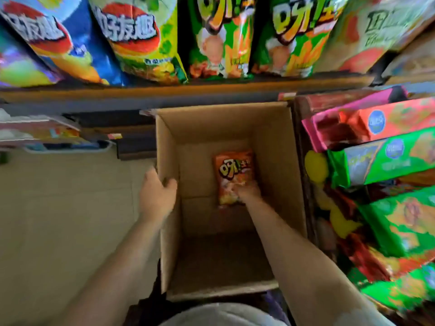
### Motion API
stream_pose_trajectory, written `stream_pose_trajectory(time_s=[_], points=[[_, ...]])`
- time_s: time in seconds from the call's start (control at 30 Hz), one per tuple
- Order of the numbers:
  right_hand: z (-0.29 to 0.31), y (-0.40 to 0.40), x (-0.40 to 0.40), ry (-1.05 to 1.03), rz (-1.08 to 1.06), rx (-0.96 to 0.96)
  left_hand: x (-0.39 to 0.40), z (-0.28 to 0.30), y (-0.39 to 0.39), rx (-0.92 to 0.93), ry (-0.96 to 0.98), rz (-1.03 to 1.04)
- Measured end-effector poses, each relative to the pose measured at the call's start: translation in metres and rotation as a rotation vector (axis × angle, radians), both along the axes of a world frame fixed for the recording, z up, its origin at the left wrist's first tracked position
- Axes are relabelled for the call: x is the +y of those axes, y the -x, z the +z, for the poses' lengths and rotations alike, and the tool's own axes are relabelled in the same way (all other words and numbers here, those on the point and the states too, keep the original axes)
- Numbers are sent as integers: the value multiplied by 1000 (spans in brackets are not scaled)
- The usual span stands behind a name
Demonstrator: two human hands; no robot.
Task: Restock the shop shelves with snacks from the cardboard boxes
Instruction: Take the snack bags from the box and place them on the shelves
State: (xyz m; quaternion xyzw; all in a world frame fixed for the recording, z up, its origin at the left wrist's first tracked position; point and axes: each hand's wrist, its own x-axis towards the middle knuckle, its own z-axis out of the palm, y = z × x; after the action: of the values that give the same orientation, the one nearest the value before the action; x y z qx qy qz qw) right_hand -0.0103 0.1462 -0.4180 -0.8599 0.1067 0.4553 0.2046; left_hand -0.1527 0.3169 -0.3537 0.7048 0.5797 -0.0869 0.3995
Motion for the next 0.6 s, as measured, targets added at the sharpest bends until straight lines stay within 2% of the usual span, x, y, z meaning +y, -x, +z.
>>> stream_pose_trajectory(time_s=[0.1,0.17,0.27,0.33,0.43,0.6], points=[[-37,6,-14,87,-44,21,4,-1,-4,53,-81,-39],[-64,9,-21,99,-89,-2,3,1,-4,20,-112,-46],[-87,11,-27,133,-43,-12,-2,0,-3,-38,-121,-34],[-85,12,-27,136,38,1,-4,0,-5,-69,-114,-22],[-78,11,-27,87,51,-12,-5,0,-5,-90,-121,-12],[-42,11,-11,-93,77,-158,-1,8,-1,-82,-62,-39]])
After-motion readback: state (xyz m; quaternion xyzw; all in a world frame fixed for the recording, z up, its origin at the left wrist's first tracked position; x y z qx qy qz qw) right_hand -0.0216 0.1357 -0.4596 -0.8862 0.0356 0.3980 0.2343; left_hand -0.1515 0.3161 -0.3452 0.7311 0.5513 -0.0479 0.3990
